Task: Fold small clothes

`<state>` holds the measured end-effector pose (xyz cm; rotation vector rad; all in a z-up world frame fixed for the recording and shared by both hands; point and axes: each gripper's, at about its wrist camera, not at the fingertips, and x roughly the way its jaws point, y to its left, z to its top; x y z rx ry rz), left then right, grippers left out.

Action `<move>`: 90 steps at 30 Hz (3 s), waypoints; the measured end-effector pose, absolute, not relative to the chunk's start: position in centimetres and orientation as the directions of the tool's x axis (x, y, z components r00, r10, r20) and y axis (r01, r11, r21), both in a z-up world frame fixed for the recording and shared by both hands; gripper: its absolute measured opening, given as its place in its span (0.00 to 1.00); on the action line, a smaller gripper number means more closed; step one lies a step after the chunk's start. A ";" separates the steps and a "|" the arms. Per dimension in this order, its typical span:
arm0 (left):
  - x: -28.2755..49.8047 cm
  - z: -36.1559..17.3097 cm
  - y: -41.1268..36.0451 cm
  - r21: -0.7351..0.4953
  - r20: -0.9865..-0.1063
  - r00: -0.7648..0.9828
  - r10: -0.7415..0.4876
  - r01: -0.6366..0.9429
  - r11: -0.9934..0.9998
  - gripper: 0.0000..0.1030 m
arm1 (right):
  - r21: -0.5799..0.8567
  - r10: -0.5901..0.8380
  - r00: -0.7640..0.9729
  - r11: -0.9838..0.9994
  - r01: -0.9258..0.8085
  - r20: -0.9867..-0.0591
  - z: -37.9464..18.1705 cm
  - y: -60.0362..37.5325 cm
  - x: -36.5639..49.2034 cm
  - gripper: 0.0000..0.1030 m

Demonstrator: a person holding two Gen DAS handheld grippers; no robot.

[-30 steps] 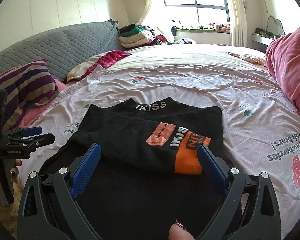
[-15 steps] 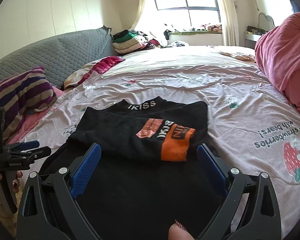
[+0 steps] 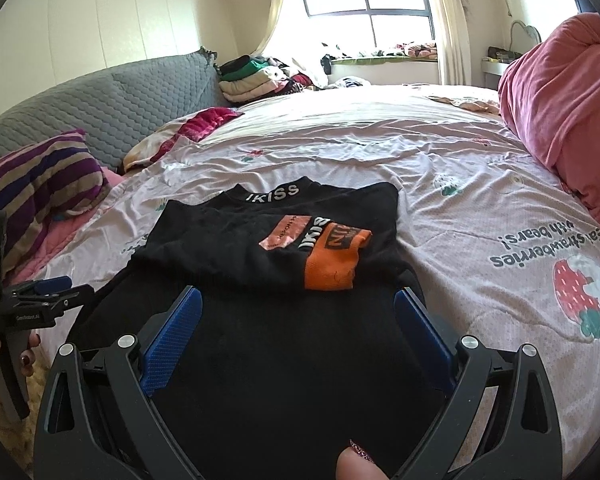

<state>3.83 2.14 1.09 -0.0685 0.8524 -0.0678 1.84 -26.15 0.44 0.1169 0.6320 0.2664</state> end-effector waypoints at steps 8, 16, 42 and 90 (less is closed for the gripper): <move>3.1 0.7 2.3 -0.080 -0.757 0.648 -0.077 0.026 0.996 0.91 | 0.192 0.281 0.766 0.959 -0.207 -0.578 0.0 -26.5 1.1 0.93; 2.2 0.2 2.8 -0.074 -0.765 0.641 -0.066 0.014 0.997 0.91 | 0.191 0.272 0.748 0.962 -0.195 -0.605 -1.0 -26.9 0.1 0.93; -0.6 -1.6 6.2 -0.069 -0.799 0.600 -0.029 -0.043 0.997 0.91 | 0.153 0.215 0.691 0.977 -0.151 -0.690 -4.0 -28.6 -2.8 0.93; -6.6 -5.7 6.5 -0.121 -0.878 0.462 -0.124 0.037 0.992 0.28 | 0.157 0.182 0.598 0.983 -0.095 -0.781 -7.0 -31.9 -7.7 0.93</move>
